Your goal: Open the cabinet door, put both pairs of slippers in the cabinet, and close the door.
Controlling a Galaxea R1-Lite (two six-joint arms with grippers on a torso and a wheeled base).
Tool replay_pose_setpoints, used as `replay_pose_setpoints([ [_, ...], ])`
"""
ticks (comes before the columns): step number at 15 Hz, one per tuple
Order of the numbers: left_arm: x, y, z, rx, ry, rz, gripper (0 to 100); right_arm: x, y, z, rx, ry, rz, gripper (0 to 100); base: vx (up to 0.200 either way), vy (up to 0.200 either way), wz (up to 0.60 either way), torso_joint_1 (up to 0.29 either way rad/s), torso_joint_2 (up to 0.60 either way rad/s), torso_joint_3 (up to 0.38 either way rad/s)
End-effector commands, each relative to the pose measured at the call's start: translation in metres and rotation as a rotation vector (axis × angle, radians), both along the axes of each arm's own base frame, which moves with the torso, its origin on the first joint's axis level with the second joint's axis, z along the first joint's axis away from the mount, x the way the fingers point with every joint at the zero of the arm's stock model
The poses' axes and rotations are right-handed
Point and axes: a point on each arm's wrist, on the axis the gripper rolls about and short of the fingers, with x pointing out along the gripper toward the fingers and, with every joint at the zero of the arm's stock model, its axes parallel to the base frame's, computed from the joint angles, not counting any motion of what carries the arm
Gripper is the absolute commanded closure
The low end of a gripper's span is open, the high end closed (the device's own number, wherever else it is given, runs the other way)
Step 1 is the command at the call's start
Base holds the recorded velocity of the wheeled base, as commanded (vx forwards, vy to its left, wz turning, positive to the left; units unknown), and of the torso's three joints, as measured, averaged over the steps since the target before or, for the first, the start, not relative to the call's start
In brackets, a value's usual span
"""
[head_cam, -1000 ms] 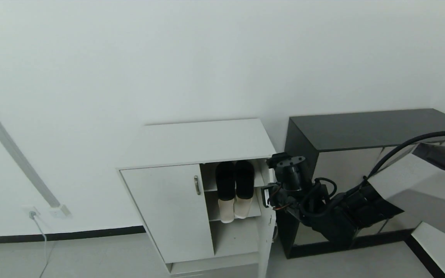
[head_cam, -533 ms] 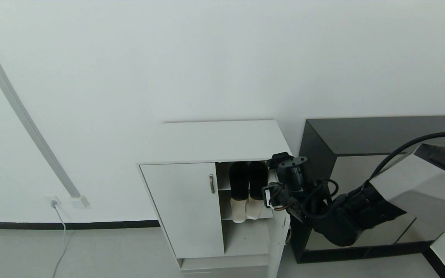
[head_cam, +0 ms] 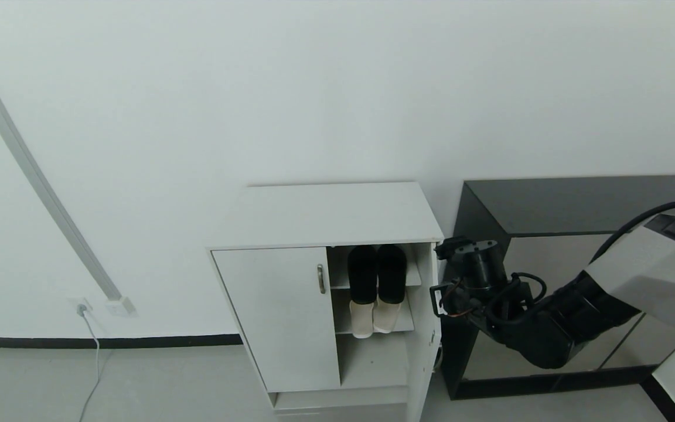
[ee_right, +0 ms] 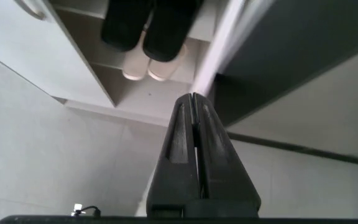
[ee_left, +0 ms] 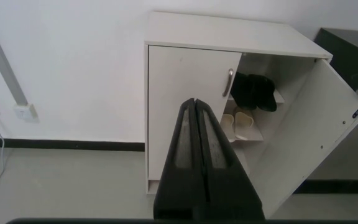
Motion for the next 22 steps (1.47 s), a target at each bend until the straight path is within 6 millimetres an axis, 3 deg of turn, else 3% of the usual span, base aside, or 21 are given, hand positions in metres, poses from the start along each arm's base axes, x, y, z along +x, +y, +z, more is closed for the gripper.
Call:
replay_pose_setpoints([
  [1,0.000,0.000,0.000,0.000,0.001,0.000,100,-0.001,-0.006,-0.003,-0.008,0.012,-0.014,100,0.000,0.000,0.00,0.000,0.00,0.000],
  [6,0.000,0.000,0.000,0.000,0.001,0.000,100,0.000,-0.009,-0.024,-0.038,0.065,-0.019,100,0.000,0.000,0.00,0.000,0.00,0.000],
  [10,0.000,0.000,0.000,0.000,0.001,0.000,100,0.007,0.005,-0.039,-0.031,0.056,0.003,100,0.000,0.000,0.00,0.000,0.00,0.000],
  [15,0.000,0.000,0.000,0.000,0.001,0.000,100,0.014,0.034,-0.028,0.126,0.016,0.069,100,0.000,0.000,0.00,0.000,0.00,0.000],
  [22,0.000,0.000,0.000,0.000,0.001,0.004,100,0.000,0.029,-0.021,0.223,-0.039,0.188,100,0.000,0.000,0.00,0.000,0.00,0.000],
])
